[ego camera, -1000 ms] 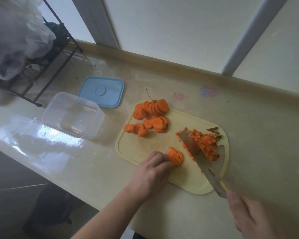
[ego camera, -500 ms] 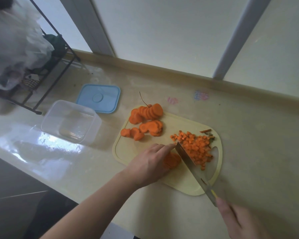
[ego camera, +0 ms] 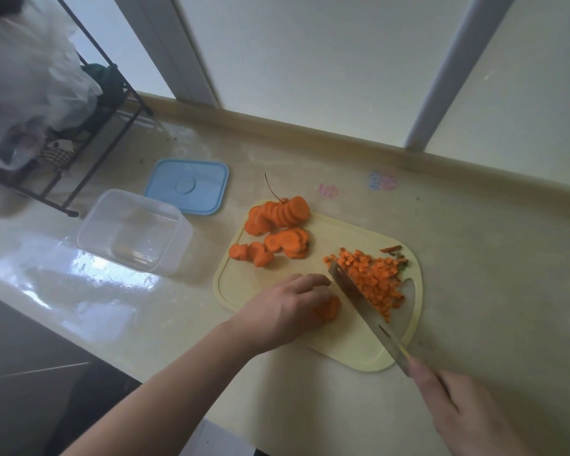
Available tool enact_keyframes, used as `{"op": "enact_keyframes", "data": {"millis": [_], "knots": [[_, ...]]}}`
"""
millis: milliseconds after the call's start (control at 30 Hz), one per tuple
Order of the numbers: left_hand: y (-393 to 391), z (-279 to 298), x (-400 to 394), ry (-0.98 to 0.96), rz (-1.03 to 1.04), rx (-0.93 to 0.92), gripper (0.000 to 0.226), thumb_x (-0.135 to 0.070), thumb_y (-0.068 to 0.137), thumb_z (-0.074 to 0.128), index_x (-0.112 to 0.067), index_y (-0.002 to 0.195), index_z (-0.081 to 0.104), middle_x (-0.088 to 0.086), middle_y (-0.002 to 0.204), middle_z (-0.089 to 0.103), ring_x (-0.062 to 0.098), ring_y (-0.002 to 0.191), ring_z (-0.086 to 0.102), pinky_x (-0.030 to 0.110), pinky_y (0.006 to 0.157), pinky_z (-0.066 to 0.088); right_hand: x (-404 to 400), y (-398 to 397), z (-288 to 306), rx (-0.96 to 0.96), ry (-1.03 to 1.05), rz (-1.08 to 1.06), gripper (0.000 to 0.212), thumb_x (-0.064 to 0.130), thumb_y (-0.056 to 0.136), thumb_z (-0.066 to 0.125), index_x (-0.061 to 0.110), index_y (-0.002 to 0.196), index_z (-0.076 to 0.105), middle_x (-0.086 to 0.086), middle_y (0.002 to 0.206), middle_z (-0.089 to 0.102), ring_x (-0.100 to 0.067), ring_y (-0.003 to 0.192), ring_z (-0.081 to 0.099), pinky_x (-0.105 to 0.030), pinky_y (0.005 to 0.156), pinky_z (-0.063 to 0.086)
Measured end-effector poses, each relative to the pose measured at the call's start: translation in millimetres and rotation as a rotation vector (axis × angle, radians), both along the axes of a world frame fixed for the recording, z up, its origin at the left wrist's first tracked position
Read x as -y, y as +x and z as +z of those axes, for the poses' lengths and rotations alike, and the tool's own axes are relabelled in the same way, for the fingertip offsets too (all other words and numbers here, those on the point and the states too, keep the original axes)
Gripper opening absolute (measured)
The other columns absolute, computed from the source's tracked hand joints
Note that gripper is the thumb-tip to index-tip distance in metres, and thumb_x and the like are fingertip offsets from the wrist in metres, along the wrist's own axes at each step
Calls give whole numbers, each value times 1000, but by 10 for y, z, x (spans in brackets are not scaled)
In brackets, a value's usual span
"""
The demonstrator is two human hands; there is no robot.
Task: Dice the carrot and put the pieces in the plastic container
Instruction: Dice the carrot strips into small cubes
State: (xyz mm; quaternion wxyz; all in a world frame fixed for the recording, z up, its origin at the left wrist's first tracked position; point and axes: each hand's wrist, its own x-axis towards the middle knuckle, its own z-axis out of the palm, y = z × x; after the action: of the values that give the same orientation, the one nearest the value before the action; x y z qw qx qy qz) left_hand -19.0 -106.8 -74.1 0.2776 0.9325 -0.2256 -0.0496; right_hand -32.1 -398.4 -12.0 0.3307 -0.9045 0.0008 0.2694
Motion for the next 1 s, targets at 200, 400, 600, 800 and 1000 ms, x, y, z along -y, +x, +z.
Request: {"op": "enact_keyframes", "data": {"millis": [200, 400, 600, 800, 1000], "knots": [[78, 20, 29, 18, -108, 80, 34, -32, 104, 48, -10, 116, 71, 7, 122, 67, 31, 87, 59, 37, 76, 54, 46, -27, 25, 18, -4, -12, 82, 84, 73, 20, 10, 67, 54, -9, 47, 51, -11, 44, 55, -25, 52, 42], [-211, -60, 120, -18, 172, 192, 26, -32, 95, 60, -12, 105, 73, 6, 106, 66, 25, 82, 60, 34, 72, 51, -42, -88, -1, -14, 6, 10, 54, 66, 77, 32, 18, 65, 54, -6, 54, 59, -8, 50, 57, -20, 52, 42], [-532, -270, 490, -129, 602, 193, 31, -39, 85, 69, -14, 103, 73, 5, 107, 66, 16, 90, 63, 23, 79, 52, -208, -56, -49, -26, 42, 64, 46, 55, 89, 40, 24, 61, 59, 17, 57, 63, 5, 59, 59, -12, 59, 44], [-505, -252, 632, -164, 690, 118, 35, -43, 86, 68, -12, 101, 75, -1, 107, 64, 16, 84, 66, 27, 68, 56, -321, -199, -209, 107, 40, 146, 71, 74, 82, 16, 20, 69, 59, 12, 59, 61, 0, 58, 57, -24, 56, 43], [-470, -278, 540, -131, 561, 228, 34, -42, 87, 72, -17, 108, 61, -2, 109, 54, 19, 91, 61, 30, 70, 56, -208, 18, -84, 46, 62, 146, 56, 61, 83, 34, 14, 57, 48, 18, 58, 59, -1, 62, 57, -23, 60, 41]]}}
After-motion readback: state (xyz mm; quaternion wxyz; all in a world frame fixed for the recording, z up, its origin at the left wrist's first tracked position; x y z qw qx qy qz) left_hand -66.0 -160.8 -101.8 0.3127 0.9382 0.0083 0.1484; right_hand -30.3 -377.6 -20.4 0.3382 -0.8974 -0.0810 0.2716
